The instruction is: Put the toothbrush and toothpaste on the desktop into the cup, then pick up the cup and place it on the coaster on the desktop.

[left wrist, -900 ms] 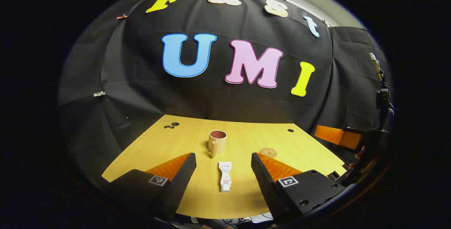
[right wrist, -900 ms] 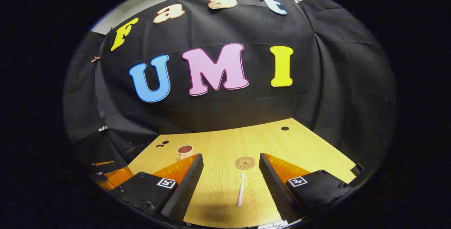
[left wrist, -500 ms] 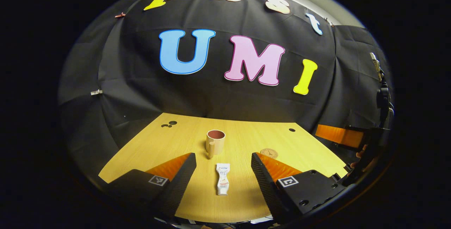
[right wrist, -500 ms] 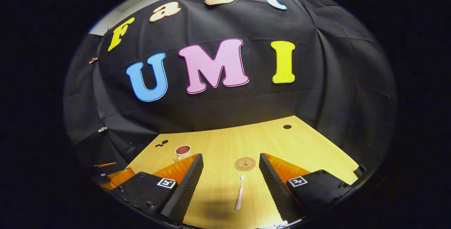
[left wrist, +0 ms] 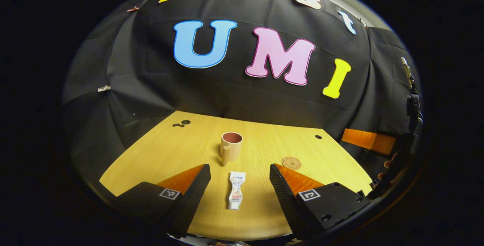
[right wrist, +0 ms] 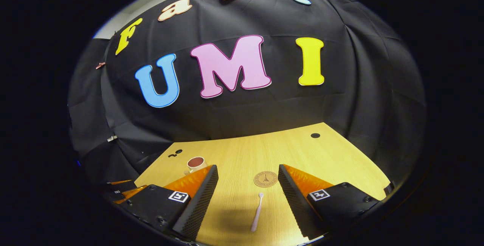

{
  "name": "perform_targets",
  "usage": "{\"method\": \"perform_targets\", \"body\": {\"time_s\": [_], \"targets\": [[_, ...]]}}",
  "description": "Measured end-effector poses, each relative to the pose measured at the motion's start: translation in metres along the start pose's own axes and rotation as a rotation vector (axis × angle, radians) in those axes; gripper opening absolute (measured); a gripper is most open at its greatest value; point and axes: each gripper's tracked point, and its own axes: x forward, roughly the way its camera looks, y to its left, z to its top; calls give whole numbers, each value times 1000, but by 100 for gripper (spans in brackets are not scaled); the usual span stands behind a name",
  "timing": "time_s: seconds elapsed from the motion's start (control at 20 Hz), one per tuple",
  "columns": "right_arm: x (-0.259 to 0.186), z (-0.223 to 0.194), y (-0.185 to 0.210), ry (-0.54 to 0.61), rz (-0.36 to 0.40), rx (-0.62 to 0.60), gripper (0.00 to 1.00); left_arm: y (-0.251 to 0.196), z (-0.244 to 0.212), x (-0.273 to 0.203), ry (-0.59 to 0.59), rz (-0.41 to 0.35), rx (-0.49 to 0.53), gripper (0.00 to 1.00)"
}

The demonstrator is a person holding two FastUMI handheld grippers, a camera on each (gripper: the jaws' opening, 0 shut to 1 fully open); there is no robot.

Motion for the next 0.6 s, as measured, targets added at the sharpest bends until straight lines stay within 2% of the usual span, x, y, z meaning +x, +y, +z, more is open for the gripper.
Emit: {"method": "perform_targets", "body": {"time_s": [0.3, 0.6], "targets": [[23, -12, -22, 52, -4, 8, 98, 15, -12, 37, 85, 41, 10, 98], [48, -29, -40, 135, 15, -1, 98, 10, -45, 85, 227, 17, 28, 98]]}}
